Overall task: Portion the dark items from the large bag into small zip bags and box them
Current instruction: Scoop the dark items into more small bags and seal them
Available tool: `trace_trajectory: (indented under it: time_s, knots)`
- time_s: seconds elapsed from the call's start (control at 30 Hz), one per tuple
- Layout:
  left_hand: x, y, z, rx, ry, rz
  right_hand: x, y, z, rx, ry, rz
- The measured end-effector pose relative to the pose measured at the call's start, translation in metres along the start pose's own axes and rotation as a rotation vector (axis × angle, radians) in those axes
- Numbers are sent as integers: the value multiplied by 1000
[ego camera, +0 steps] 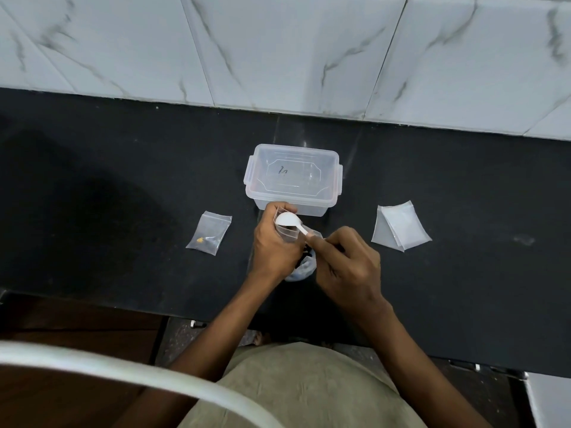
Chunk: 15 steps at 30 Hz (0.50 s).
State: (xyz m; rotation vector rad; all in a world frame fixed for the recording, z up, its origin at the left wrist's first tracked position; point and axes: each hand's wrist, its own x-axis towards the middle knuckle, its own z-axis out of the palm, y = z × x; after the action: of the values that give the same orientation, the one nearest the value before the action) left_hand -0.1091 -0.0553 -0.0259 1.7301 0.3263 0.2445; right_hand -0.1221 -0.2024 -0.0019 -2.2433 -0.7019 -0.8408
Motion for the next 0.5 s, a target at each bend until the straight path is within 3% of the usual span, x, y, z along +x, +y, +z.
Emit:
trace_trajectory:
  time_s: [0.1, 0.2, 0.5]
  knots:
    - [1, 1, 0, 30, 5, 16, 0, 1, 0, 7, 27, 15]
    - [-1, 4, 0, 26, 3, 32, 1, -1, 2, 77, -44, 90]
    - [-1, -2, -6, 90, 37, 37, 17, 1, -1, 796, 51, 961]
